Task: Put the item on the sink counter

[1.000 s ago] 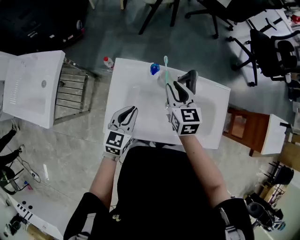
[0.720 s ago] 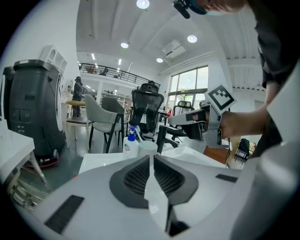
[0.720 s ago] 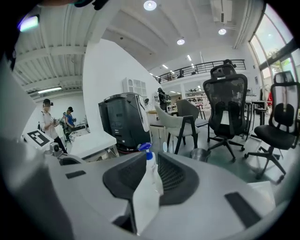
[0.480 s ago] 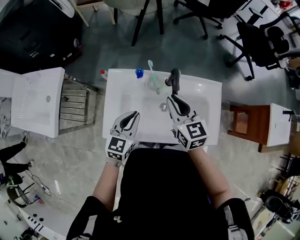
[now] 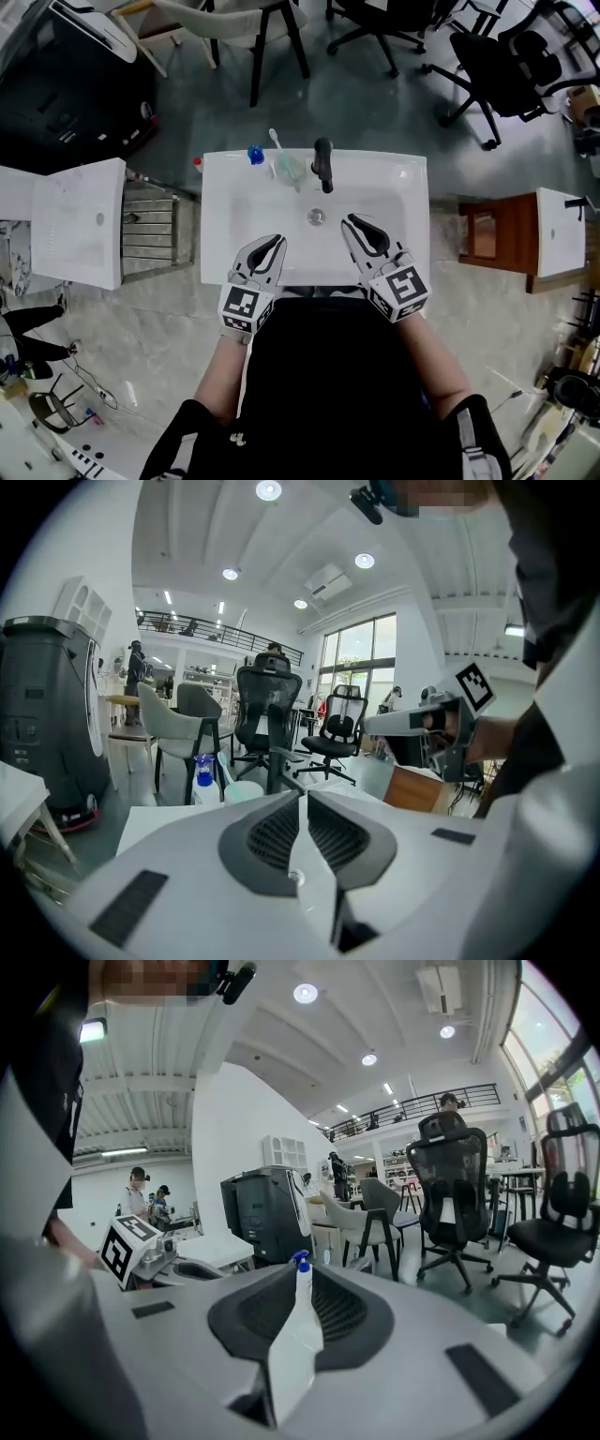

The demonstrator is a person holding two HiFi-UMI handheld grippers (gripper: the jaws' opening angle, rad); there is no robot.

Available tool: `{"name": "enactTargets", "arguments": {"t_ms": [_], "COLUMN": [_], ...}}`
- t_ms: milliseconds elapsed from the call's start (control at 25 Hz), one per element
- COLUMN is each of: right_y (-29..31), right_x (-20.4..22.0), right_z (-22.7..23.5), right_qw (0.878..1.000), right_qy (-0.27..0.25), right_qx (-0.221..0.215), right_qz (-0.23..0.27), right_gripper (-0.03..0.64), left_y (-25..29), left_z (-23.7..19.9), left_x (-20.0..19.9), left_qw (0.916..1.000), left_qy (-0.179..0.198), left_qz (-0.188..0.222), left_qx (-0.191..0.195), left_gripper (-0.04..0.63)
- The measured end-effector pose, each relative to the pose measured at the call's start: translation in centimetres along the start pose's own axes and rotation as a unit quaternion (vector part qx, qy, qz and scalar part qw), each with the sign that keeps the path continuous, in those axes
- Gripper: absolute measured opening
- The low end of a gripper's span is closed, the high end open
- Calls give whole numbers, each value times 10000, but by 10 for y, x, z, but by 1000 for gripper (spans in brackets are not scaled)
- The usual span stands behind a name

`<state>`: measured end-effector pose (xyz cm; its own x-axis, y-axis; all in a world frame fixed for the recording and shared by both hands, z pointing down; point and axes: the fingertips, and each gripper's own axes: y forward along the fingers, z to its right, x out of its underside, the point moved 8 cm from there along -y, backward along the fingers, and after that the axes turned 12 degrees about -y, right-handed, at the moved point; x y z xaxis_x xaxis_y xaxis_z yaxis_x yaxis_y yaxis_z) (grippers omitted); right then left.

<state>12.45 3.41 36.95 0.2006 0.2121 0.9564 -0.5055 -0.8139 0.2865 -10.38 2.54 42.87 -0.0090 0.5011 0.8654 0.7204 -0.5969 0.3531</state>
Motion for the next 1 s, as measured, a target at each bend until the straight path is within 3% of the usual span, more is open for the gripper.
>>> {"name": "enactTargets", "arguments": {"t_ms": [360,680,1000], "right_y": [-34,-43,-38], "right_x": [18,29,37], "right_z": [11,23,32], "right_qw": [9997,9988,9990], "right_qy": [240,457,435], "right_qx": [-6,148,125], "right_qz": [49,71,-57], "right_gripper": [66,66,64], "left_y": [4,10,27], "left_z": [26,35,35], "left_x": [-7,-14,-22], "left_qw": [10000,9990,9996], "left_qy": [-25,-177,-96], "left_qz": [87,397,267], "left_qx": [38,-28,16], "left_gripper": [41,41,41]}}
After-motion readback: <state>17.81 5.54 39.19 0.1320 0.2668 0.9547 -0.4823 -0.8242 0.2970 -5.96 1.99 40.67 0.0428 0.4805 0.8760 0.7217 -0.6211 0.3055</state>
